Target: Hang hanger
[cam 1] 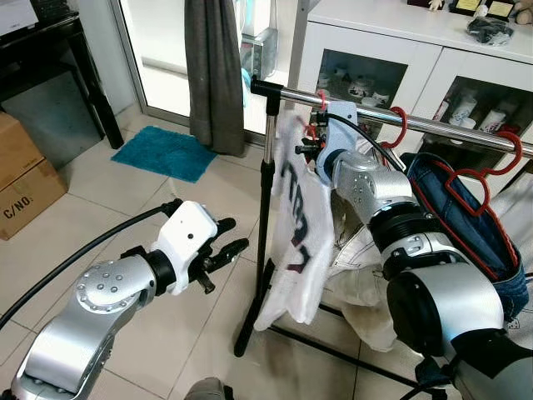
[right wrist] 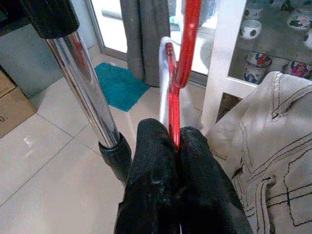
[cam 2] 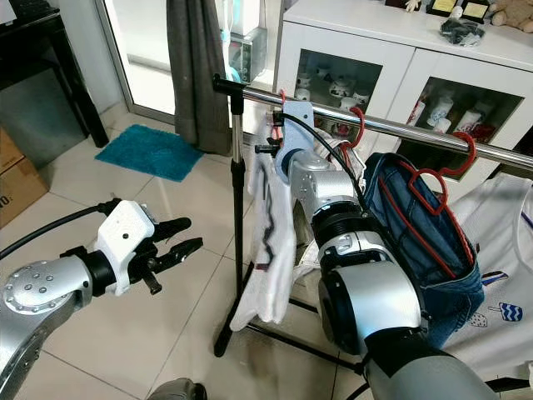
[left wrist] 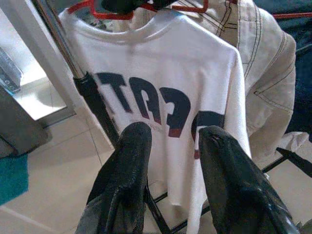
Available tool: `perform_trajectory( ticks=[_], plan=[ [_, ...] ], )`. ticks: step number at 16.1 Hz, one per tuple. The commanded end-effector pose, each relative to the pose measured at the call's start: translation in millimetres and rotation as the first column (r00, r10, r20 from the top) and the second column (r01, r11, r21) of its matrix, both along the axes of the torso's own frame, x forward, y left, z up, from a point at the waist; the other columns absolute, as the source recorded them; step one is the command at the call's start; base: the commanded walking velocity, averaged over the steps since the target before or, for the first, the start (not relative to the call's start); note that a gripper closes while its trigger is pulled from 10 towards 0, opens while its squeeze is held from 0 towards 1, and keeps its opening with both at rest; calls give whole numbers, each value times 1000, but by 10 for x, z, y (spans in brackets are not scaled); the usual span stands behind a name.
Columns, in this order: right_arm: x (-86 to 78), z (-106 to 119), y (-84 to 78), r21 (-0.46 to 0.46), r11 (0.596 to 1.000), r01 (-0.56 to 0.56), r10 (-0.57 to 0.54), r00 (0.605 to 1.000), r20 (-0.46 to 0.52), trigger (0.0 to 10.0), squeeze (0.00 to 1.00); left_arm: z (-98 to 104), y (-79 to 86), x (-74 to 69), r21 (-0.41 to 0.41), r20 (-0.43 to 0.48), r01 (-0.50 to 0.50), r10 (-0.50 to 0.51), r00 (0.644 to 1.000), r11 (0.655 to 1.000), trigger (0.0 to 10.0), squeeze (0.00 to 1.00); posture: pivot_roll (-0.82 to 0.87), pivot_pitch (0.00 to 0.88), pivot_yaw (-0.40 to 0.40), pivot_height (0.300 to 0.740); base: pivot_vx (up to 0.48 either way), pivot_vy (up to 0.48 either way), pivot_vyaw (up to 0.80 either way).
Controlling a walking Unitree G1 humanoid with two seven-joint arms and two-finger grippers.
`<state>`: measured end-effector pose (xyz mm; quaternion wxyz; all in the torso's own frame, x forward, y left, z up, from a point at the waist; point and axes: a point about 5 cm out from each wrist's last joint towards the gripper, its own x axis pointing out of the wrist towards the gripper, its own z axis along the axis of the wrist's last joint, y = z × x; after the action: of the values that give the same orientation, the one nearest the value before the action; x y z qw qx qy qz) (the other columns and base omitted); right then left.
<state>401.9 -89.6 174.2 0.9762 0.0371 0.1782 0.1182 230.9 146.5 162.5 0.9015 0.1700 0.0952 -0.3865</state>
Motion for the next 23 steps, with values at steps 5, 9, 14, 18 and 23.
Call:
perform_trajectory(
  ticks=[5, 9, 14, 18, 23],
  plan=[
    [2, 93, -51, -39, 998, -42, 44, 997, 67, 0, 0, -29, -5, 46, 2, 4, -14, 14, 1000, 1000, 10000, 0, 131, 0, -35, 740, 0, 0, 0],
    [-59, 267, -151, -6, 1000, -20, 20, 983, 184, 0, 0, 9, 112, 205, -34, 48, -198, 199, 979, 980, 10000, 0, 141, 0, -56, 740, 0, 0, 0],
    [-492, 293, -335, -87, 992, -89, 107, 968, 229, 0, 0, 30, -43, 338, -134, 87, -277, 290, 953, 951, 10000, 0, 146, 0, -16, 740, 0, 0, 0],
    [-919, -22, -315, -78, 991, -110, 121, 982, 148, 0, 0, -89, -113, 312, -169, 41, -311, 322, 946, 935, 10000, 0, 114, 0, -19, 740, 0, 0, 0],
    [-1321, -310, -420, -2, 999, -50, 50, 993, 108, 0, 0, -211, -170, 208, -136, 22, -324, 330, 944, 936, 10000, 0, 117, 0, -53, 740, -218, 0, 0]
  ],
)
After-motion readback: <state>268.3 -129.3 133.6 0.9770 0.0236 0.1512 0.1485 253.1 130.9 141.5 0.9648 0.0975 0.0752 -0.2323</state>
